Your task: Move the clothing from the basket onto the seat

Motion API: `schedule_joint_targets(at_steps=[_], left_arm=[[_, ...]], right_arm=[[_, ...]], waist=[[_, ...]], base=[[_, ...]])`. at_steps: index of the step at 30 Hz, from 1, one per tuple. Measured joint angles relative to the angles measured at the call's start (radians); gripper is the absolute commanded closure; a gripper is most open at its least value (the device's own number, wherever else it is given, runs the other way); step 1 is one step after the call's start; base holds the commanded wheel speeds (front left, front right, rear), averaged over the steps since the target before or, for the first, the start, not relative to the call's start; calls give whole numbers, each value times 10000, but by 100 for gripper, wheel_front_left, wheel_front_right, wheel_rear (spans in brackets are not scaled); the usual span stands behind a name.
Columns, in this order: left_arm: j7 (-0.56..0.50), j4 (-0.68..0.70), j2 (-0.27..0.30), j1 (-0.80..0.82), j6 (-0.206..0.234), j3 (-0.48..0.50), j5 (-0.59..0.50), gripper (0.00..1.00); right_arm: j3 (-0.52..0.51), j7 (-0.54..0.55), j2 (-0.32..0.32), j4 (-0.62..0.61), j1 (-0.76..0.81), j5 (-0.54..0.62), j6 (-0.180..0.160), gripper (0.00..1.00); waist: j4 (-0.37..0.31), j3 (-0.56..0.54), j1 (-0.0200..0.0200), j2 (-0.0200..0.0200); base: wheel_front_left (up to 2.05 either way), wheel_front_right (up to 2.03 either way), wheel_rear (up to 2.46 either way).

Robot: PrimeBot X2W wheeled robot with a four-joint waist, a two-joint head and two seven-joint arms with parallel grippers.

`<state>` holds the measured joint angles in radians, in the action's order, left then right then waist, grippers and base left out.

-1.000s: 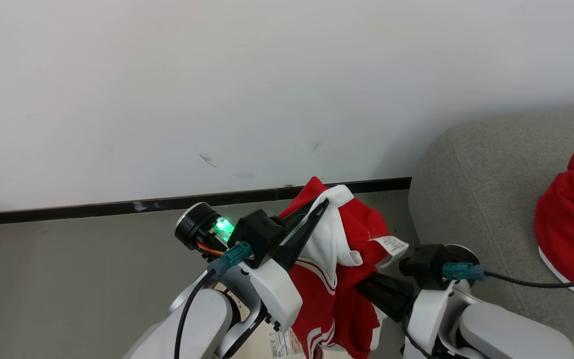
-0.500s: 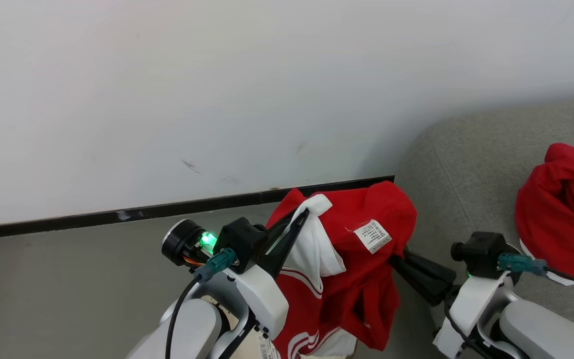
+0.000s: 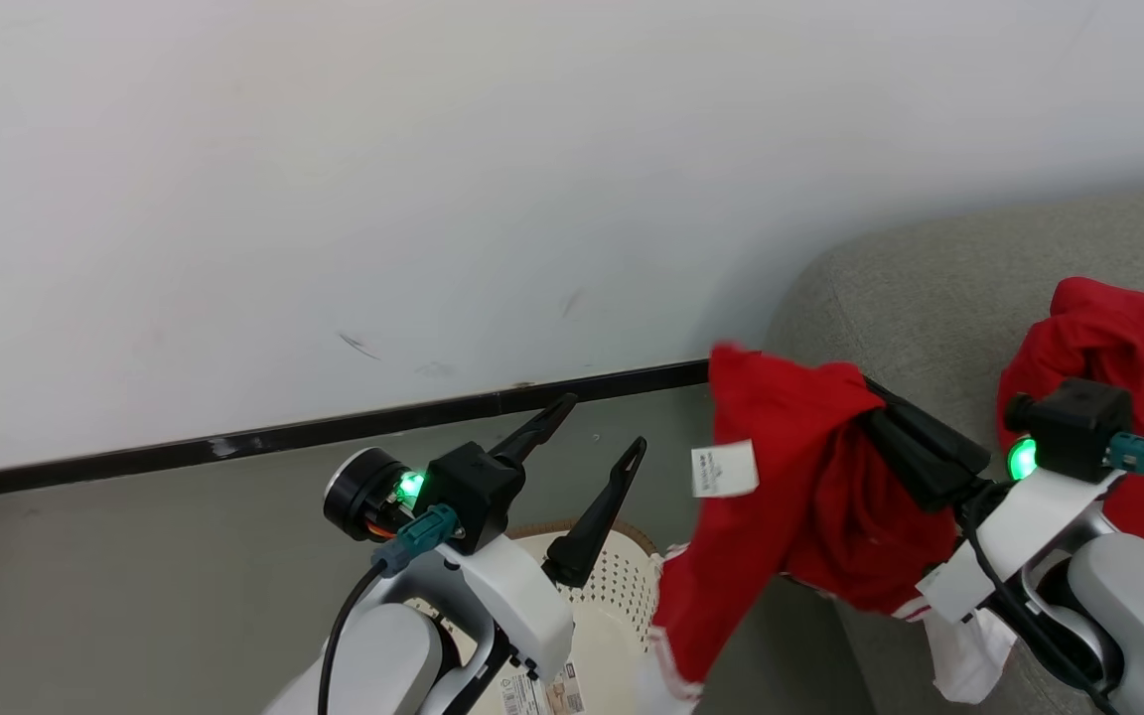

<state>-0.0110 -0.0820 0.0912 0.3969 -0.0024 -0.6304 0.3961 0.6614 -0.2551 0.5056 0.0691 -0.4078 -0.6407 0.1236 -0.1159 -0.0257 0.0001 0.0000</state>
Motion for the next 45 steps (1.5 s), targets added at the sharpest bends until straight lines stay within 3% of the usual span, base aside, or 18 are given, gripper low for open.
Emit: schedule_joint_targets(at_steps=[26, 35, 45], left_arm=[[566, 35, -36, -419, -359, -384, 265, 0], [579, -6, -40, -694, -431, -512, 276, 0], [665, 35, -27, -972, -265, -485, 274, 0]], right_arm=[[-4435, 0, 431, -694, 1939, 995, 0, 100], [-4872, 0, 441, -999, 2654, 1089, 0, 100], [-4149, 0, 445, -913, 1944, 949, 0, 100]], waist=[[-1068, -75, 0, 0], [-1651, -57, 0, 0], [-2108, 237, 0, 0]], base=[[0, 0, 0], [0, 0, 0], [0, 0, 0]])
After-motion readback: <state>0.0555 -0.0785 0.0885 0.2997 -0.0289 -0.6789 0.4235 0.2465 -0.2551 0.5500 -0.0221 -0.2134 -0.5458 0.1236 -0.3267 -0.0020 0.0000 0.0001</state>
